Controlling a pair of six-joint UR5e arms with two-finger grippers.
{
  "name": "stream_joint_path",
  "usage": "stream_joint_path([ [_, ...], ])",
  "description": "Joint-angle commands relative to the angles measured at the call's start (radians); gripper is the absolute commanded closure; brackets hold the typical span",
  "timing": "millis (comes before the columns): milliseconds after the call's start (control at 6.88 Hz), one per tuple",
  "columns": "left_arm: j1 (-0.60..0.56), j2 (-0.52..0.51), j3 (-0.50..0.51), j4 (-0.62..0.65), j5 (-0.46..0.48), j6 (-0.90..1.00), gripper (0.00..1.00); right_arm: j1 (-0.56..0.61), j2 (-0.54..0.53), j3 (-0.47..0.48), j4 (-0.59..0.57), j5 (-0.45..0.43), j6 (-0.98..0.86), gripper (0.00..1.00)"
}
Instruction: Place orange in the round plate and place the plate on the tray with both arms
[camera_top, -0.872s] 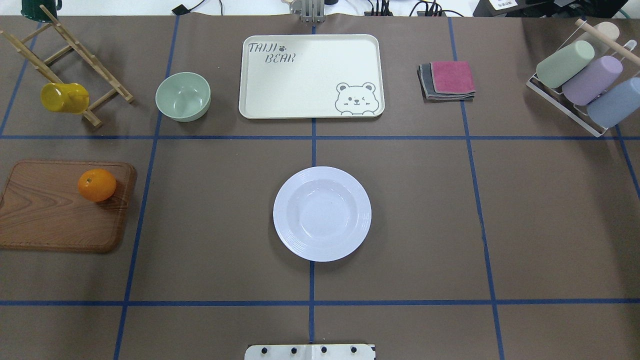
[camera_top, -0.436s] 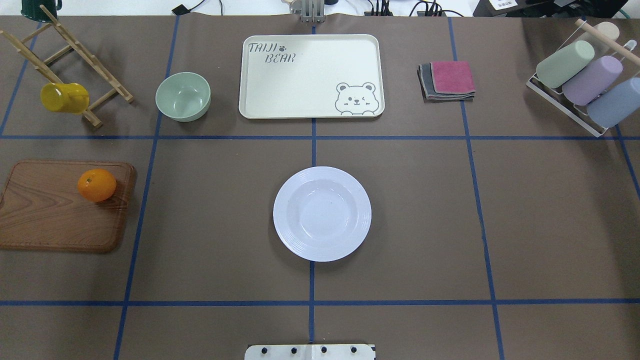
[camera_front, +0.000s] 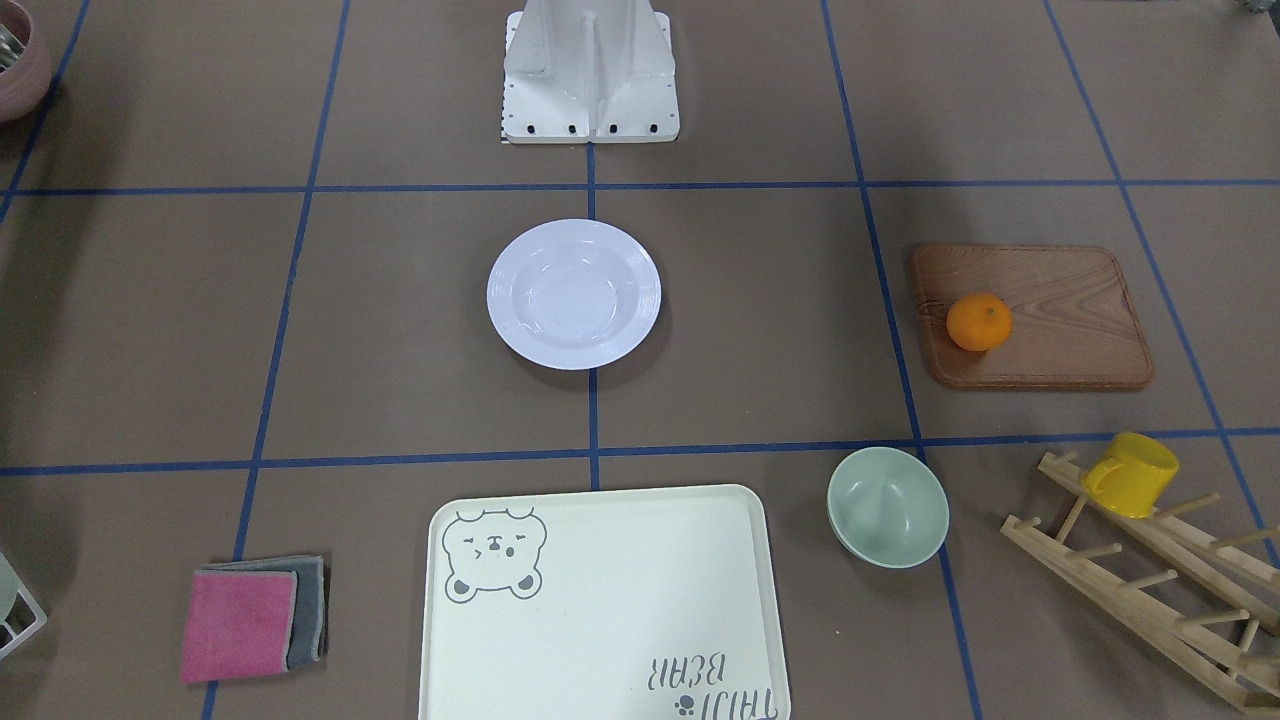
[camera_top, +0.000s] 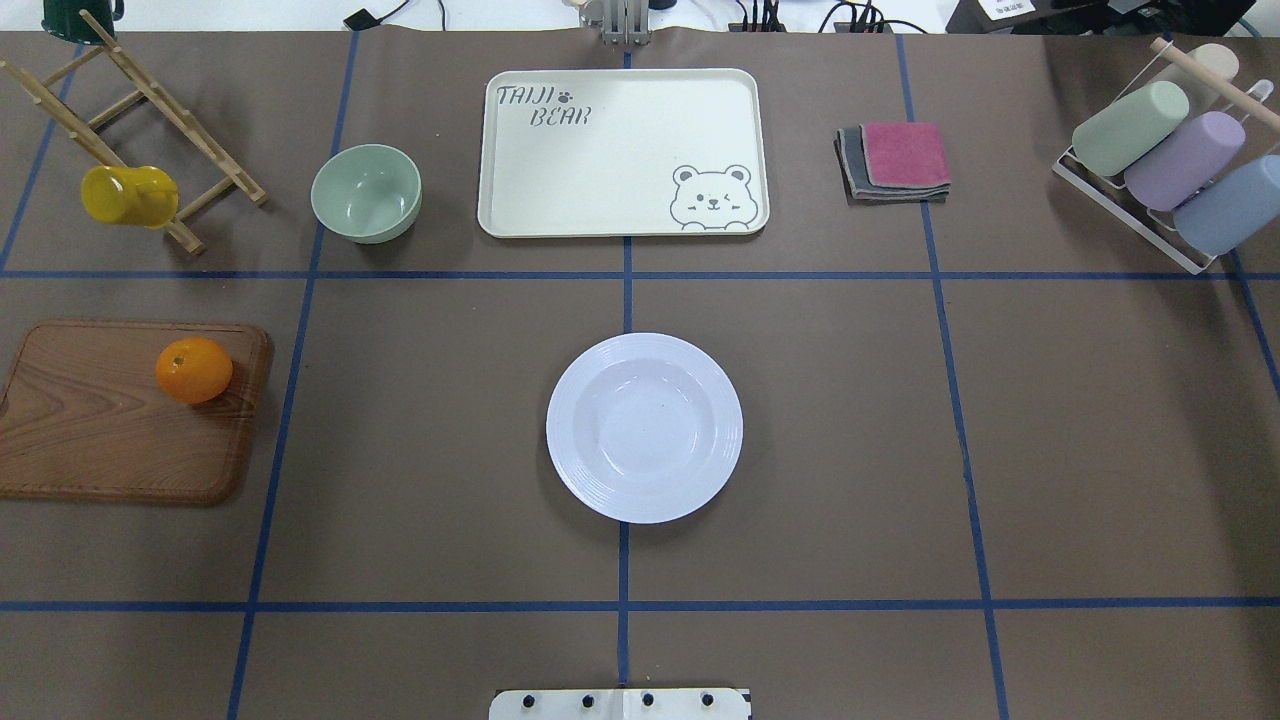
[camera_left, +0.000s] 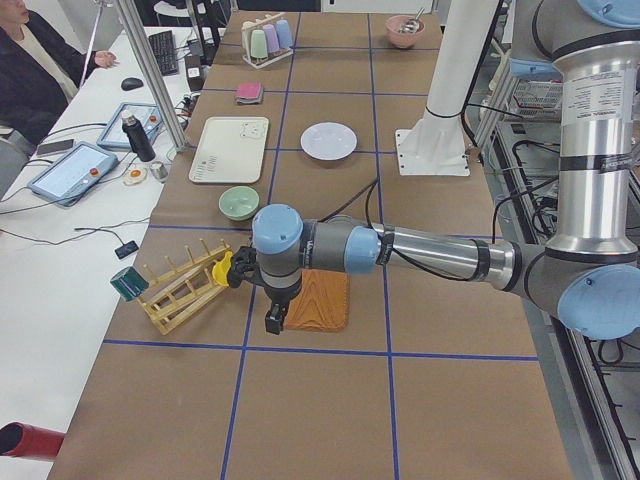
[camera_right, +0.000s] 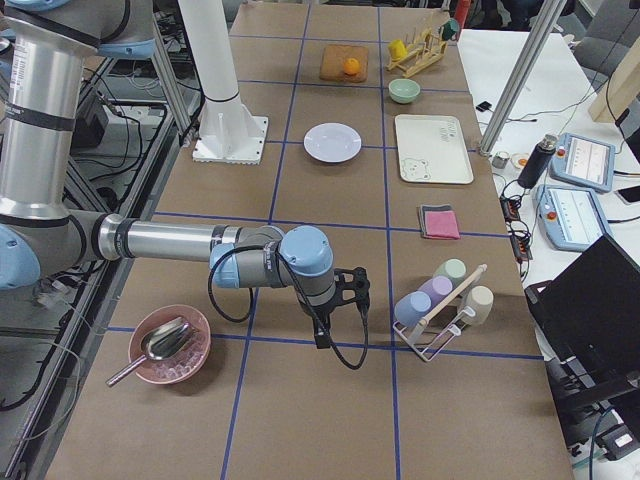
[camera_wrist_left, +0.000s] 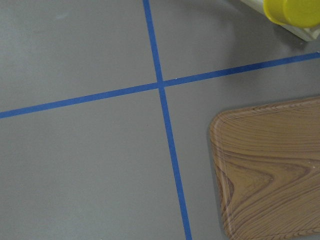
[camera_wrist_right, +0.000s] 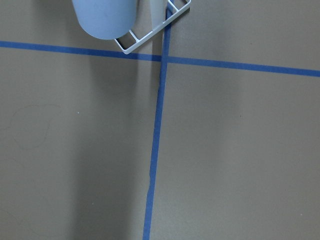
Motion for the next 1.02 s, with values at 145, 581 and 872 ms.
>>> stream_joint_path([
  [145,0.057,0.017,0.006,-0.353,-0.002,0.003,0.01,-0.01,-0.003,0.001,0.117,0.237,0.007,0.0],
  [581,0.311,-0.004,0.028,-0.484,0.012,-0.415,0.0,-0.163,0.001,0.018,0.247,0.019,0.338,0.0],
  [872,0.469,-0.002,0.033,-0.623,0.099,-0.679,0.01,-0.299,0.004,0.029,0.361,-0.103,0.624,0.0],
])
